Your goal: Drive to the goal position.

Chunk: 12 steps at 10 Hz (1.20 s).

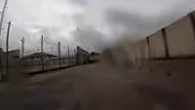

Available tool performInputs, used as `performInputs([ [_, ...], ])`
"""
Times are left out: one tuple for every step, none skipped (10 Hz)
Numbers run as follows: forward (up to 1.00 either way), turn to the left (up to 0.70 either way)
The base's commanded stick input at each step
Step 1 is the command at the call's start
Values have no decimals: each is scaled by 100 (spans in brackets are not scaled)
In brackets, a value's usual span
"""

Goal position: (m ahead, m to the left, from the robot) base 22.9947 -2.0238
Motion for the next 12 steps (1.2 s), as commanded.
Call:
performInputs([
  [50,2],
  [50,2],
  [50,2],
  [50,2],
  [50,2],
  [50,2],
  [50,2],
  [50,2],
  [50,2],
  [50,2],
  [50,2],
  [50,2],
])
